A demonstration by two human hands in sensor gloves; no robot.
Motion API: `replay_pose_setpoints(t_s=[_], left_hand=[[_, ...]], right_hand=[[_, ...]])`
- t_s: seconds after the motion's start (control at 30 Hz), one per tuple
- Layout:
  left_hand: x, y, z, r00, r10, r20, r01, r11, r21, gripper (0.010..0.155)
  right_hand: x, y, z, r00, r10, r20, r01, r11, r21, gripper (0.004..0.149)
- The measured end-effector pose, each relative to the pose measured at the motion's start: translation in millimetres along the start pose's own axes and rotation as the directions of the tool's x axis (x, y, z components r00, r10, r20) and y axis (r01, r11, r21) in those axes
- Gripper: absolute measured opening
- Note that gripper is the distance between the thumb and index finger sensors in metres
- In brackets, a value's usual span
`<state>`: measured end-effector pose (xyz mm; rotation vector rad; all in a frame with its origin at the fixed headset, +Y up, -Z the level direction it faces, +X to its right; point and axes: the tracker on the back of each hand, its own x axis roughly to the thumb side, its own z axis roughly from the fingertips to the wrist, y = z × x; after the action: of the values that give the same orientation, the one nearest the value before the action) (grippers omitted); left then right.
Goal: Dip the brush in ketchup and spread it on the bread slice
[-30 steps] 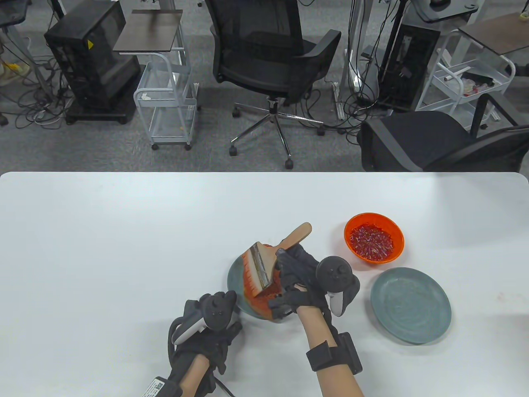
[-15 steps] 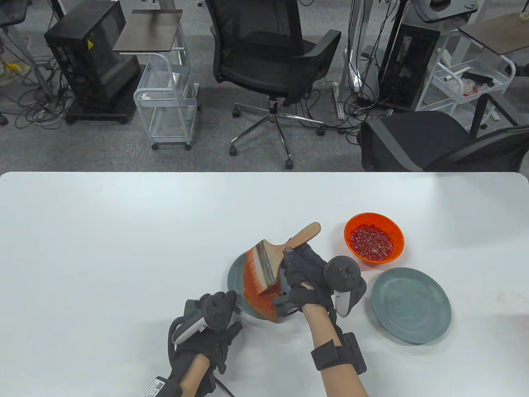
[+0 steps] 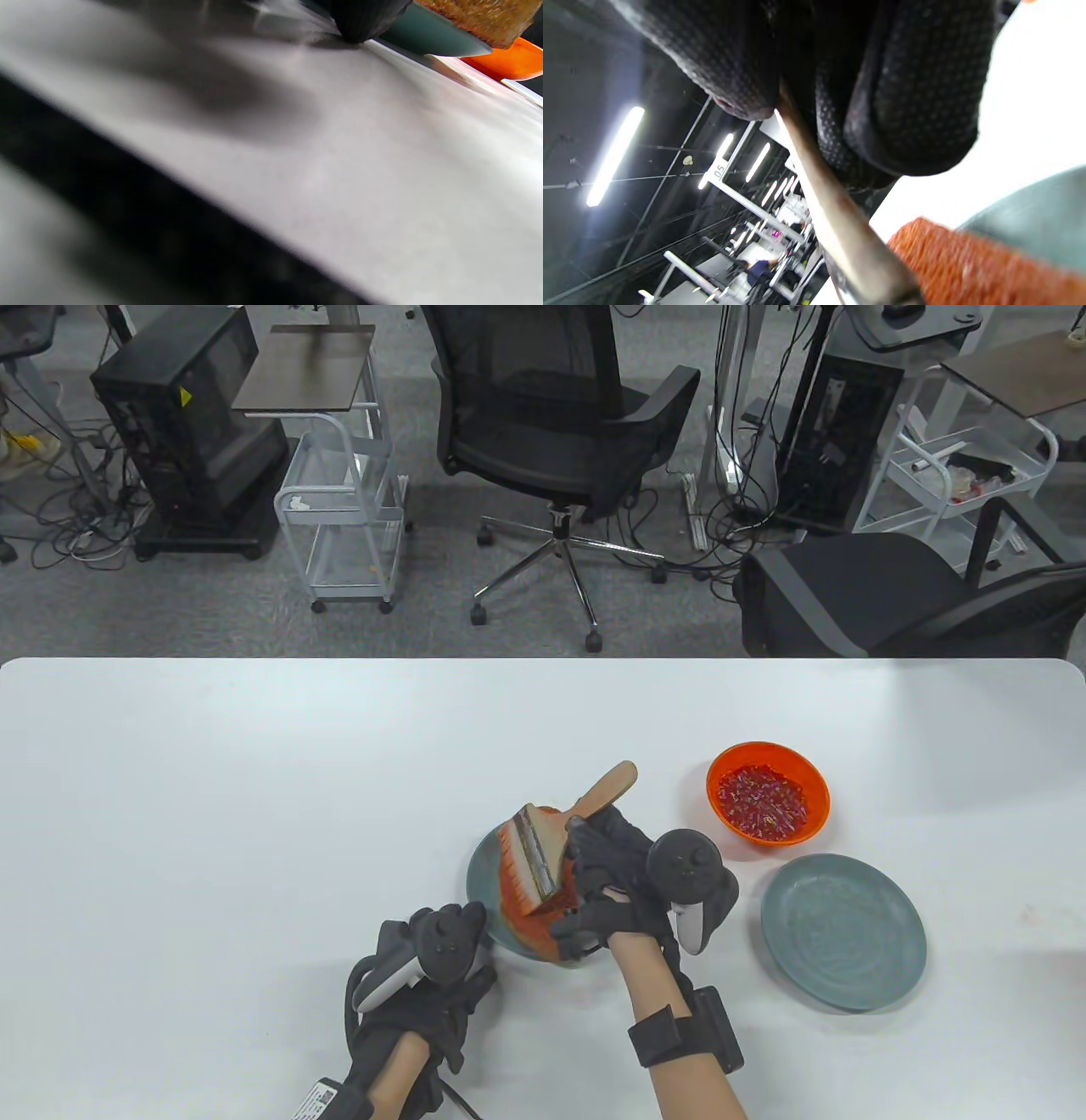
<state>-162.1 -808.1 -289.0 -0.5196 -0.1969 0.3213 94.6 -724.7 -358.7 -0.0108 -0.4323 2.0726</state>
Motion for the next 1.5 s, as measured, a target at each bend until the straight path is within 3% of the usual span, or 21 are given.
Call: replay_pose_setpoints(t_s=[0.13,0.2,0.27,0.37,0.43,0.53,0.63,0.7,0.87,0.93,1.03,1.2,1.27,1.4,1.5], left_hand=[[0,0,0,1.000,-0.004,0.001,0.004,1.000,-0.001,0.072],[0,0,0,1.000,-0.004,0.001,0.004,1.000,-0.001,0.072],[0,0,0,1.000,-0.003,0.001,0.003,1.000,-0.003,0.072],[1,0,0,1.000,0.001,0.000,-0.001,1.000,-0.004,0.072],[0,0,0,1.000,0.002,0.001,-0.002,1.000,-0.004,0.072],[0,0,0,1.000,-0.002,0.003,0.002,1.000,-0.001,0.072],[-1,0,0,1.000,0.005,0.005,-0.005,1.000,-0.005,0.072],[-1,0,0,1.000,0.002,0.005,-0.002,1.000,-0.007,0.072],[-1,0,0,1.000,0.004,0.003,-0.004,1.000,-0.005,0.072],[-2,0,0,1.000,0.004,0.002,-0.004,1.000,-0.004,0.072],[-2,0,0,1.000,0.004,0.003,-0.004,1.000,-0.004,0.072],[-2,0,0,1.000,0.004,0.002,-0.004,1.000,-0.006,0.072],[-2,0,0,1.000,0.003,0.003,-0.003,1.000,-0.006,0.072],[-2,0,0,1.000,0.002,0.003,-0.002,1.000,-0.005,0.072],[-2,0,0,1.000,0.002,0.003,-0.002,1.000,-0.006,0.072]], right_hand=[[-3,-33,-7,0.987,0.151,0.055,-0.140,0.975,-0.170,0.048],[-5,-40,-8,0.989,0.144,0.044,-0.133,0.972,-0.194,0.048],[-8,-37,-9,0.998,0.061,0.024,-0.057,0.988,-0.145,0.048],[-10,-14,-6,0.992,-0.124,-0.037,0.123,0.992,-0.022,0.049],[-9,-1,-2,0.990,-0.131,-0.046,0.132,0.990,0.038,0.049],[-5,-3,-3,0.999,-0.040,-0.008,0.040,0.999,0.021,0.048],[1,-22,-3,0.985,0.149,0.083,-0.135,0.979,-0.150,0.049],[8,-30,-4,0.967,0.225,0.123,-0.199,0.960,-0.194,0.048],[14,-2,2,0.997,-0.011,0.077,0.012,1.000,-0.007,0.048],[14,9,5,0.998,-0.011,0.068,0.008,0.999,0.047,0.048],[13,6,4,0.994,0.057,0.089,-0.058,0.998,0.008,0.048],[20,-19,3,0.952,0.269,0.148,-0.240,0.952,-0.189,0.049],[26,-17,4,0.948,0.271,0.165,-0.245,0.956,-0.162,0.049],[27,-1,6,0.988,0.047,0.144,-0.041,0.998,-0.039,0.051],[25,4,6,0.990,0.057,0.131,-0.055,0.998,-0.021,0.056]])
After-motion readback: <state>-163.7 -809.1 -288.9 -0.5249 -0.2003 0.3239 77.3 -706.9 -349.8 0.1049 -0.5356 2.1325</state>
